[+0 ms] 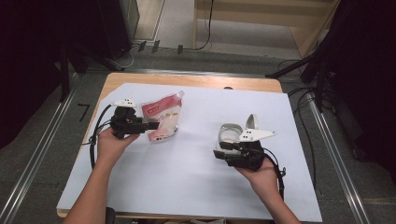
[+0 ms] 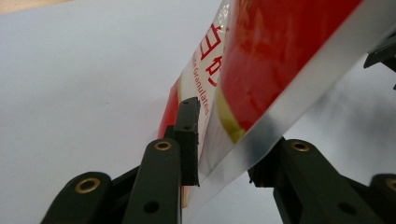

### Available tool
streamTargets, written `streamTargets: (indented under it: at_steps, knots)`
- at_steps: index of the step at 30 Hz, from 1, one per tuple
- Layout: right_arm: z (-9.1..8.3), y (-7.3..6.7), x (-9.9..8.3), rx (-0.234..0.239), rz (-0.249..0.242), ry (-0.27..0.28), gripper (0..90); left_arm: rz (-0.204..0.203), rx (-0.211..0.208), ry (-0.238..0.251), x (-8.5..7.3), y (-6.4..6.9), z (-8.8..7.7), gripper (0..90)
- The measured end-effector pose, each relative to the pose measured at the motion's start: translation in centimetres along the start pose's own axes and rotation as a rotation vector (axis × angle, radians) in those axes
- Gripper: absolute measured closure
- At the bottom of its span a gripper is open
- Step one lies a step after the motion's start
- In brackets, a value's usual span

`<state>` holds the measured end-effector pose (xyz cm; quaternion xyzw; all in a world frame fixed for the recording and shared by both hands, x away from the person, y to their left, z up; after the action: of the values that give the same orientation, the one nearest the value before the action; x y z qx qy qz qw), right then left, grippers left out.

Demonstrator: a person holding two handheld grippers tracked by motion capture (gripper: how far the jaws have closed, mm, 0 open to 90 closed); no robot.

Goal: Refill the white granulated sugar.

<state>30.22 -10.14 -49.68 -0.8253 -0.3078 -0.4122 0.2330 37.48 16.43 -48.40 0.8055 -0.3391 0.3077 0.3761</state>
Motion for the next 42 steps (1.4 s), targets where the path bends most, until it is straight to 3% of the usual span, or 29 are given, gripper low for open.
streamTargets:
  at_steps: [18, 26, 29, 34, 42]
  knots:
    - [-1.3, 0.7, 0.2, -0.018, 0.014, 0.003, 56.8, -0.002, 0.030, -0.005, -1.0, 0.3, -1.2, 61.7]
    - [-2.6, 1.7, 0.2, -0.031, 0.037, 0.012, 57.5, -0.011, 0.034, -0.005, -1.7, 0.3, -1.9, 59.9]
    - [-3.2, 2.3, 0.1, -0.046, 0.040, 0.020, 57.3, 0.003, 0.057, -0.014, -2.1, 0.1, -2.3, 56.9]
    - [-4.1, 3.2, -0.3, -0.058, 0.060, 0.018, 57.4, -0.019, 0.047, -0.021, -2.6, -0.2, -2.9, 55.4]
    - [-5.4, 4.1, -0.9, -0.083, 0.069, 0.021, 57.6, -0.032, 0.073, 0.009, -2.9, -0.8, -4.1, 53.5]
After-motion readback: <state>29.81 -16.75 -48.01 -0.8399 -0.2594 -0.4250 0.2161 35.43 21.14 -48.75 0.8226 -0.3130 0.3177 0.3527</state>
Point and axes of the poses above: each handheld gripper's, and its own axes: z roughly forward along the jaws, x roughly out of its top, y roughly to its right, the point moved 9 cm from there along z, roughly forward along the jaws, and after that the axes turned 12 degrees about -x, right-handed, at the moved point
